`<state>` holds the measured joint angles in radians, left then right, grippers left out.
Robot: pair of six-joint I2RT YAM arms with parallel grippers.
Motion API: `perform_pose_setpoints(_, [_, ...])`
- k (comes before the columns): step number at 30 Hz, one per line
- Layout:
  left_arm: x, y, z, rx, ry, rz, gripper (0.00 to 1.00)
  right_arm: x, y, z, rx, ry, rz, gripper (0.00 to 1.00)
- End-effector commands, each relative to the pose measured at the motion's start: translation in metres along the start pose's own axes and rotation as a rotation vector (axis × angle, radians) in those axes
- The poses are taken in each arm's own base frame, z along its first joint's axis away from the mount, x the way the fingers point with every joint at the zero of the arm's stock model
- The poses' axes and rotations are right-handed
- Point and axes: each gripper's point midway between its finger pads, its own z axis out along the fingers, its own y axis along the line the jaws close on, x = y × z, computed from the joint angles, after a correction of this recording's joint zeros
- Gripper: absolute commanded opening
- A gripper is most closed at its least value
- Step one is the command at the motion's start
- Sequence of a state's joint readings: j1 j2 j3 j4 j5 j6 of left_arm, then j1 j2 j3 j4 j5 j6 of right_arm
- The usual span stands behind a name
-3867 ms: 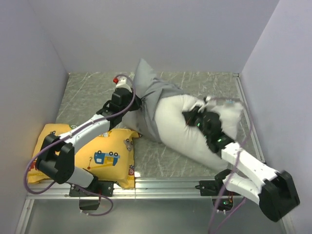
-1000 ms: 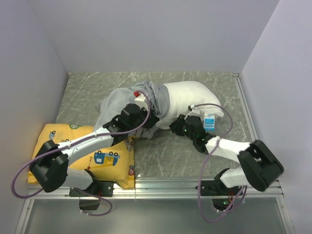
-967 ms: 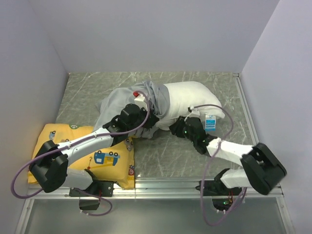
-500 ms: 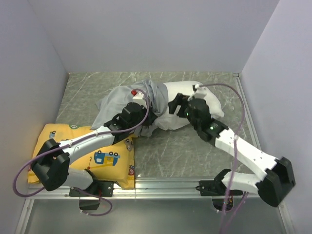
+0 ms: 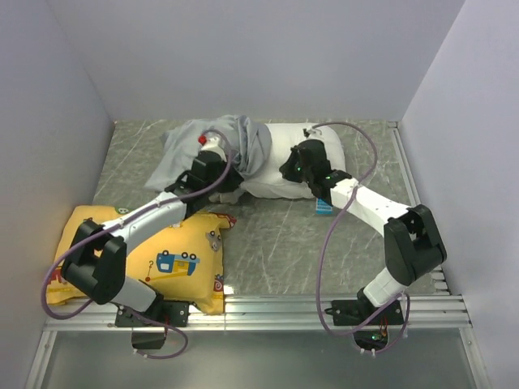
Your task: Remove the pillowcase from the pillow
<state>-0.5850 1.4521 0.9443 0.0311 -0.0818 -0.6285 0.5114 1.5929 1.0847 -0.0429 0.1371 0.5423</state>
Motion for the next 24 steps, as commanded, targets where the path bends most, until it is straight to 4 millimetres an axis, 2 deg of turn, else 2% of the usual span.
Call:
perform_pose_setpoints(1, [-0.064, 0.082, -0.014, -0.252, -0.132, -0.144, 0.01, 0.003, -0.11, -0.002, 0.284, 0.034, 0.052, 0.0])
perform_pose_setpoints(2, [-0.069, 0.094, -0.017, -0.268, -0.147, -0.18, 0.01, -0.001, -0.137, -0.006, 0.325, 0.019, 0.103, 0.0])
perform_pose_setpoints(3, [-0.076, 0.107, -0.02, -0.287, -0.167, -0.216, 0.01, -0.002, -0.145, -0.008, 0.32, 0.02, 0.127, 0.0])
perform_pose_setpoints(4, [-0.082, 0.128, -0.024, -0.325, -0.19, -0.273, 0.01, -0.008, -0.152, -0.014, 0.322, 0.0, 0.157, 0.0])
perform_pose_setpoints(5, [-0.085, 0.137, -0.027, -0.343, -0.201, -0.303, 0.01, -0.009, -0.17, -0.018, 0.348, -0.01, 0.187, 0.0])
perform_pose_setpoints(8, [-0.086, 0.147, -0.034, -0.363, -0.22, -0.334, 0.0, -0.018, -0.19, -0.027, 0.377, -0.04, 0.228, 0.0])
perform_pose_setpoints(11, [-0.084, 0.15, -0.045, -0.384, -0.23, -0.342, 0.01, -0.023, -0.195, -0.029, 0.372, -0.052, 0.252, 0.0])
perform_pose_setpoints(12, [-0.086, 0.153, -0.049, -0.397, -0.242, -0.339, 0.04, -0.025, -0.197, -0.029, 0.372, -0.056, 0.26, 0.0])
perform_pose_setpoints(14, [-0.09, 0.158, -0.061, -0.424, -0.265, -0.327, 0.08, -0.029, -0.196, -0.03, 0.358, -0.062, 0.27, 0.0])
perform_pose_setpoints(17, [-0.087, 0.158, -0.064, -0.408, -0.254, -0.33, 0.05, -0.031, -0.188, -0.032, 0.317, -0.067, 0.279, 0.0])
perform_pose_setpoints(18, [-0.088, 0.149, -0.062, -0.366, -0.249, -0.323, 0.06, -0.031, -0.184, -0.032, 0.3, -0.067, 0.276, 0.0])
perform_pose_setpoints(19, [-0.079, 0.136, -0.06, -0.292, -0.221, -0.315, 0.1, -0.034, -0.174, -0.036, 0.266, -0.078, 0.266, 0.0])
perform_pose_setpoints(20, [-0.085, 0.123, -0.057, -0.224, -0.242, -0.295, 0.14, -0.034, -0.166, -0.038, 0.241, -0.08, 0.256, 0.0])
perform_pose_setpoints(21, [-0.074, 0.107, -0.054, -0.189, -0.212, -0.261, 0.18, -0.037, -0.159, -0.041, 0.227, -0.095, 0.24, 0.0])
perform_pose_setpoints(22, [-0.073, 0.099, -0.053, -0.183, -0.205, -0.224, 0.21, -0.042, -0.138, -0.049, 0.185, -0.113, 0.206, 0.04])
perform_pose_setpoints(23, [-0.071, 0.096, -0.052, -0.203, -0.202, -0.199, 0.22, -0.046, -0.126, -0.054, 0.165, -0.127, 0.182, 0.11])
perform_pose_setpoints(24, [-0.062, 0.083, -0.05, -0.185, -0.168, -0.172, 0.23, -0.053, -0.118, -0.059, 0.168, -0.153, 0.14, 0.3])
